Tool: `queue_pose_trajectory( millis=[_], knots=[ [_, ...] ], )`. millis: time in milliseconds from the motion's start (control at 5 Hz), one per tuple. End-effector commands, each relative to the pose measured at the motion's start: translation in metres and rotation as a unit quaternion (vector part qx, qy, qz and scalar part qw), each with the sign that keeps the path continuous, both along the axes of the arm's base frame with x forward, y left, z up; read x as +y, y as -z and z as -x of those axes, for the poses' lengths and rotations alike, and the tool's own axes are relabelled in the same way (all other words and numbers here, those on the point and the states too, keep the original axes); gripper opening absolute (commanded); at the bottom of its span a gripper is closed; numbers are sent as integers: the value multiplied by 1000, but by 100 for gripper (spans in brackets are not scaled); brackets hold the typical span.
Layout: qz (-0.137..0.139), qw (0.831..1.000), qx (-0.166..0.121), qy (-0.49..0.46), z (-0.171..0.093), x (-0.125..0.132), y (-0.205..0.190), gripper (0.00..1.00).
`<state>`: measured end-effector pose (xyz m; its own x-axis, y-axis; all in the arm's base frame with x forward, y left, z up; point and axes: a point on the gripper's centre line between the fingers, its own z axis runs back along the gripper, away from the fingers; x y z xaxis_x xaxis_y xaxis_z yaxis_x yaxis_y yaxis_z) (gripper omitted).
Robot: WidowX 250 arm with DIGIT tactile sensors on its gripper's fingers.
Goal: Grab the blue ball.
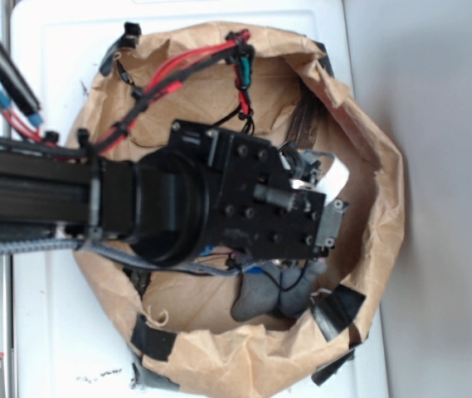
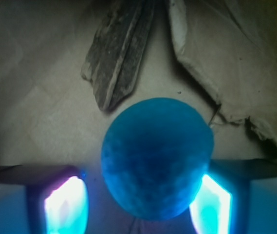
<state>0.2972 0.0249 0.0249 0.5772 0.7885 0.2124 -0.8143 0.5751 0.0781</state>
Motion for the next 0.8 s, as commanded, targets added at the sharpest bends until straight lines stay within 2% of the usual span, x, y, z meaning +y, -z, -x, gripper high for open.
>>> queue_pose_trajectory(
  millis=[0,200,400,600],
  knots=[
    [-19,1000,-19,15,3,5,-11,0],
    [-17,1000,-20,16,4,5,-15,0],
    [0,999,-27,29,10,6,-32,0],
    [47,992,-53,107,22,8,-75,0]
  ],
)
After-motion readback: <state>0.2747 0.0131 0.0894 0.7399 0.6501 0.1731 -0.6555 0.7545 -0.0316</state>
